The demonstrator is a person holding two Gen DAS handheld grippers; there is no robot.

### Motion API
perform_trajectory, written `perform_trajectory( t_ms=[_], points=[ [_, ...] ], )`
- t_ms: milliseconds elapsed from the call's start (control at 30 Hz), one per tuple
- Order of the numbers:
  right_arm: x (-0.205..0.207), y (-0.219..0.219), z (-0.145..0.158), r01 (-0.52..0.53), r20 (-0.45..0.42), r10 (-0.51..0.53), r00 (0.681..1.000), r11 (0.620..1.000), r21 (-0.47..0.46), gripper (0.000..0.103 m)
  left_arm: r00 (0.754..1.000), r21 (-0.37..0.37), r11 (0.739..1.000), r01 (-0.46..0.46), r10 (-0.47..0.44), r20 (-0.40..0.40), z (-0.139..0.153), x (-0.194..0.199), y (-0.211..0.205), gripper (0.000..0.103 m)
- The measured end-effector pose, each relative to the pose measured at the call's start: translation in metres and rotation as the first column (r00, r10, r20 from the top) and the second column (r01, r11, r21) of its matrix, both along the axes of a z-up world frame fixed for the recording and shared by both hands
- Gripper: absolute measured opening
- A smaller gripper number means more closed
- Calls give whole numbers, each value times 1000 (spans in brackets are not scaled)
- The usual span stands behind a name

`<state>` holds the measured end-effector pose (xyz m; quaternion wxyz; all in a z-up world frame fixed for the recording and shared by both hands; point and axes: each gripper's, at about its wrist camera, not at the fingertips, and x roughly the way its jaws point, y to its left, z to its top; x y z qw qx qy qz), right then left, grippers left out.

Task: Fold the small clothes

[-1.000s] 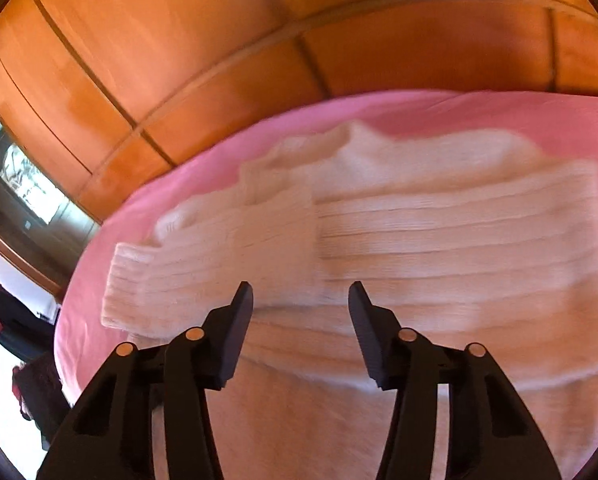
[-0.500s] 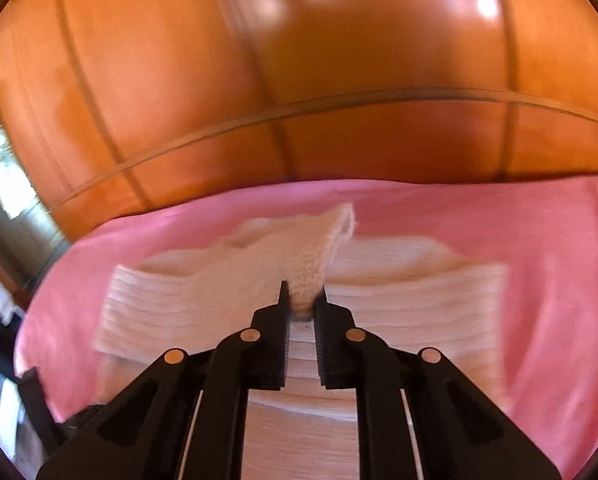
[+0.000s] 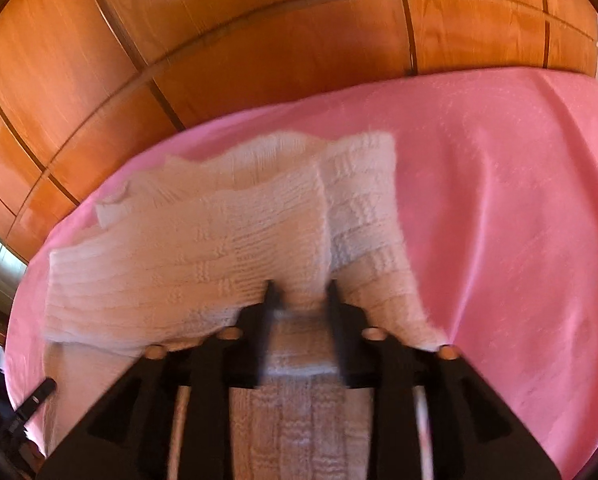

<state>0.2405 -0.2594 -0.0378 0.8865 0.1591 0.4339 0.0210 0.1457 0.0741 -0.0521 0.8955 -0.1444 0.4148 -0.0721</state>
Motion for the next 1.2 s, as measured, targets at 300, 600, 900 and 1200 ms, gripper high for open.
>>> perform_trajectory(
  t_ms=[300,600,900,1200],
  points=[
    [15,26,26,-118,70,122,990,992,-49,50,996,-3,1000,26,-26,90,19,65,-19,44],
    [11,34,-26,-112,59,129,990,967,-229,56,999,5,999,-32,32,-18,-42,100,-1,44],
    [20,30,-29,-119,62,133,989,975,-185,61,998,-46,999,-28,26,-54,-20,82,19,44],
    [-33,7,-3,-172,28,174,984,982,-76,85,995,-119,993,-4,-8,-101,-26,-6,86,44]
  ],
)
